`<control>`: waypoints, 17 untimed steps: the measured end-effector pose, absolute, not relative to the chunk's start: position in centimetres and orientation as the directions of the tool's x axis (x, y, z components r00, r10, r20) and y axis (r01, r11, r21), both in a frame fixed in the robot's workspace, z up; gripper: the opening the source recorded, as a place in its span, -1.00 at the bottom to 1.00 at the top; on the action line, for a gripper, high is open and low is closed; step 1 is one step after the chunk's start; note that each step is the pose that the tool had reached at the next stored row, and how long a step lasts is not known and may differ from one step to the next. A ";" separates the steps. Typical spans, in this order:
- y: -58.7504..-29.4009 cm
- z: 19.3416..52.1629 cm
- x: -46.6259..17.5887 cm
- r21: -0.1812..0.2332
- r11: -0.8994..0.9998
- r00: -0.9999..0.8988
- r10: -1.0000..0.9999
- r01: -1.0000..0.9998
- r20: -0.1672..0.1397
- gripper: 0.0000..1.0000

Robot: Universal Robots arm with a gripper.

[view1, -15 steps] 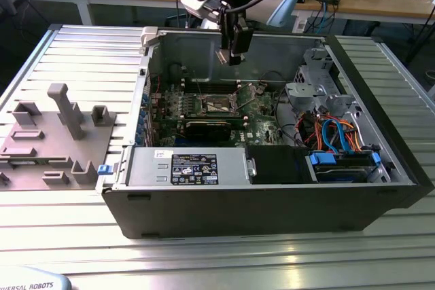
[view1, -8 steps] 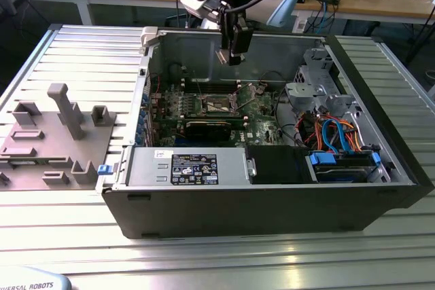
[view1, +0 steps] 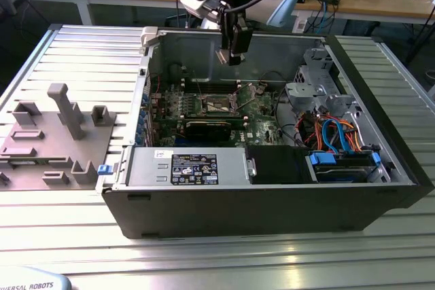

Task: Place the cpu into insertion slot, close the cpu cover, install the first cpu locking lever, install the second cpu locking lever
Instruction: 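Place the cpu into insertion slot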

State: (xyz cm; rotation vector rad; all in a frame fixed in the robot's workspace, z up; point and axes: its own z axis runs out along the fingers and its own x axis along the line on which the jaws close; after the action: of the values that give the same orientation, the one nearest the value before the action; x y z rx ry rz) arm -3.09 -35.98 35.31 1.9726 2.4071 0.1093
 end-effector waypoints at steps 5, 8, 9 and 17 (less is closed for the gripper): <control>-36.0 35.3 -3.1 0.072 0.190 -0.192 0.981 0.979 0.023 0.08; -36.0 35.3 -3.1 0.072 0.187 -0.190 0.982 0.980 0.023 0.08; -36.0 35.3 -3.1 0.072 0.186 -0.188 0.982 0.980 0.023 0.08; -36.0 35.3 -3.1 0.072 0.178 -0.181 0.983 0.981 0.023 0.08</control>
State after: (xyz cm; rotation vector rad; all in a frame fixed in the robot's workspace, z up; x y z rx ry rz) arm -3.09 -35.98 35.31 1.9927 2.3898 0.1089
